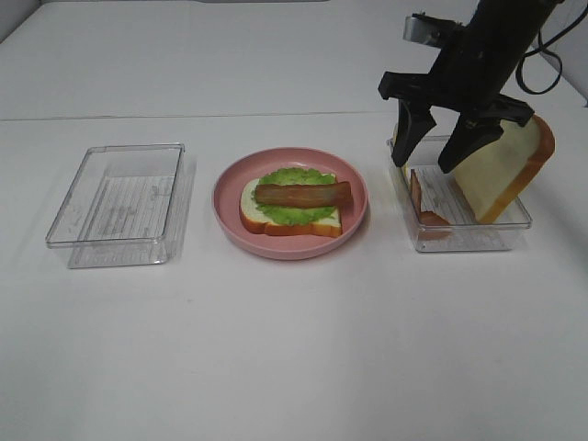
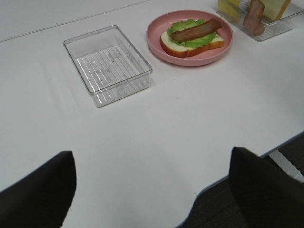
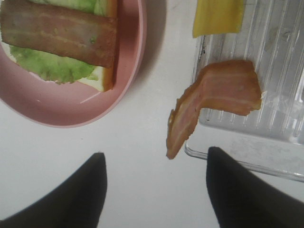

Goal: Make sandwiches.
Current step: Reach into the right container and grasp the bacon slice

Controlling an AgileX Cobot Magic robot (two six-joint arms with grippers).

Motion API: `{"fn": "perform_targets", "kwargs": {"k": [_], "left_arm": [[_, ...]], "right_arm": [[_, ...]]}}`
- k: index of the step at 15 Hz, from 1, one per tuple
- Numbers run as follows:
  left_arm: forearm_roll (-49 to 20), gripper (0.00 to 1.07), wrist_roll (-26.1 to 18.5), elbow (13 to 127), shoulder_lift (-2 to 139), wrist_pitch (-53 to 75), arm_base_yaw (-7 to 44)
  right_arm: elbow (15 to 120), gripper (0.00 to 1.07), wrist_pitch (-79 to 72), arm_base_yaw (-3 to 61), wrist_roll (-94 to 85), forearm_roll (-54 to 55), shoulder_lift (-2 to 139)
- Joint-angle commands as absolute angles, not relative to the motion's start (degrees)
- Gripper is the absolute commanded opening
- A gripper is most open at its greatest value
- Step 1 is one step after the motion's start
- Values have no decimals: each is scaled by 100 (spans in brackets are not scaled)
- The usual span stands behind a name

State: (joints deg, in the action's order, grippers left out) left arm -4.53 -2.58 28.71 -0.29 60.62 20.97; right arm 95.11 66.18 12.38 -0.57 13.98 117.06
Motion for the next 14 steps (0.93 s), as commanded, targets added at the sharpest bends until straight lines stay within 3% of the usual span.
{"fn": "perform_targets", "kwargs": {"k": [1, 5, 10, 11, 12, 14], "left_arm": [[-481, 83, -275, 2859, -155, 6005, 2120], [-481, 83, -275, 2859, -155, 6005, 2120], [-481, 83, -275, 2859, -155, 6005, 2120], [-481, 83, -275, 2859, -155, 6005, 2120], [-481, 83, -275, 2859, -155, 6005, 2120], [-481, 83, -275, 2859, -155, 6005, 2120]], "right_arm": [[9545, 58, 6543, 1238, 0, 1375, 11889], [9545, 57, 6348, 1238, 0, 1392, 12124], [9545, 35, 6314, 1238, 0, 1392, 12193], [9545, 35, 6314, 1238, 0, 1392, 12193], [9545, 18, 6366, 1238, 0, 1392, 12193], [9545, 5, 6400, 1238, 40, 1392, 12193]]}}
